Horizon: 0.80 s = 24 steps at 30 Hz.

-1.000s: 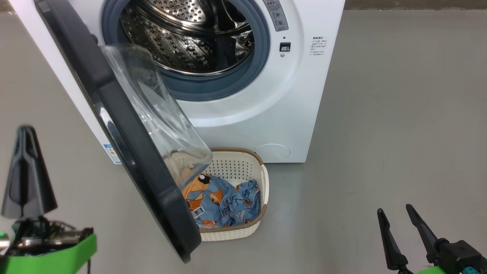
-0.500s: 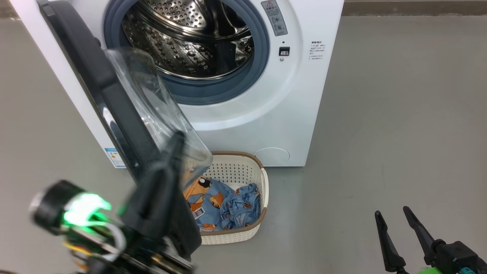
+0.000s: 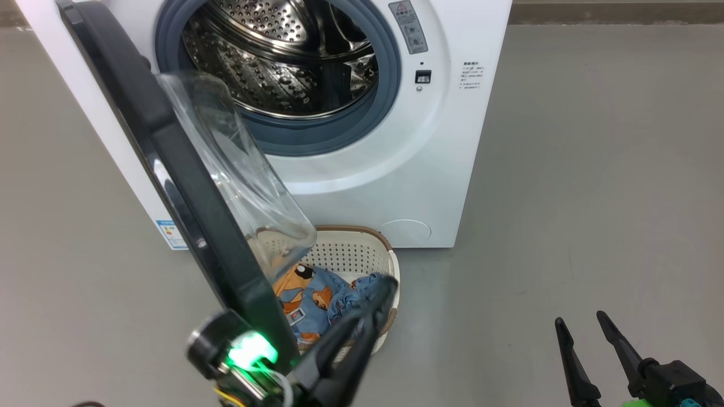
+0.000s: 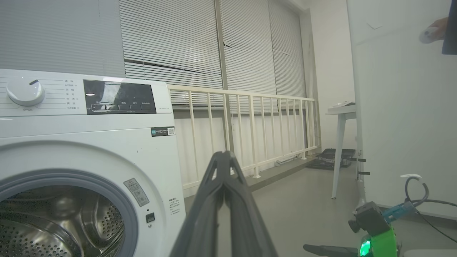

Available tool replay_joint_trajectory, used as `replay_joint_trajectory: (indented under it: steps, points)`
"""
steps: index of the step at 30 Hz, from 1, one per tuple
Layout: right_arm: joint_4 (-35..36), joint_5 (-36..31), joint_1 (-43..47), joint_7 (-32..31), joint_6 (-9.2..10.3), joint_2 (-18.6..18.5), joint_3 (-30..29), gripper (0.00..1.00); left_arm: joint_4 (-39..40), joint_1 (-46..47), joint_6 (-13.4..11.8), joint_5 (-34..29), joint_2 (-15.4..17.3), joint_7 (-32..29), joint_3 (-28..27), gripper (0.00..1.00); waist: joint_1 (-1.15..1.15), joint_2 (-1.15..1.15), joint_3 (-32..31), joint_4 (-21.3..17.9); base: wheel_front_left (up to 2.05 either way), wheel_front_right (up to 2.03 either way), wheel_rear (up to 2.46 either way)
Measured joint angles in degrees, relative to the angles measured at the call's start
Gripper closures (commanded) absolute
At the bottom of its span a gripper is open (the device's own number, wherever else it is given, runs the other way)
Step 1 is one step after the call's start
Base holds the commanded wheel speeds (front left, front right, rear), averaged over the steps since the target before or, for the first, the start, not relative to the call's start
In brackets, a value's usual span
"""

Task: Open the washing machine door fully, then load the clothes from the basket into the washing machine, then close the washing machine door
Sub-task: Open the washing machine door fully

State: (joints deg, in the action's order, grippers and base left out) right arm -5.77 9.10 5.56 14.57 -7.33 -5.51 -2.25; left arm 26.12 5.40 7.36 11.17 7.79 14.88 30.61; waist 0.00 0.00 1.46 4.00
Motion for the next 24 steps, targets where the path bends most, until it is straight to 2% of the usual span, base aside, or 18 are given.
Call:
replay_joint_trajectory:
  steps: [10, 15, 24]
  points:
    - [-0.29, 0.00, -0.01, 0.00, 0.00, -0.25, -0.08, 0.00, -7.56, -3.39, 0.00, 1.37, 0.80, -0.01, 5.66, 1.00, 0.00, 0.00, 0.76, 0.21, 0.00, 0.00, 0.00]
    - [-0.30, 0.00, -0.02, 0.00, 0.00, -0.30, -0.07, 0.00, -11.55, -4.10, 0.01, 1.80, 1.01, -0.02, 5.25, 1.00, 0.00, 0.00, 1.21, 0.23, 0.00, 0.00, 0.00]
    - [-0.25, 0.09, -0.03, 0.00, 0.00, -0.49, -0.23, 0.00, -17.16, -4.36, -0.04, 1.93, 0.27, -0.02, 0.26, 1.00, 0.00, 0.00, 1.82, 0.28, 0.00, 0.00, 0.00]
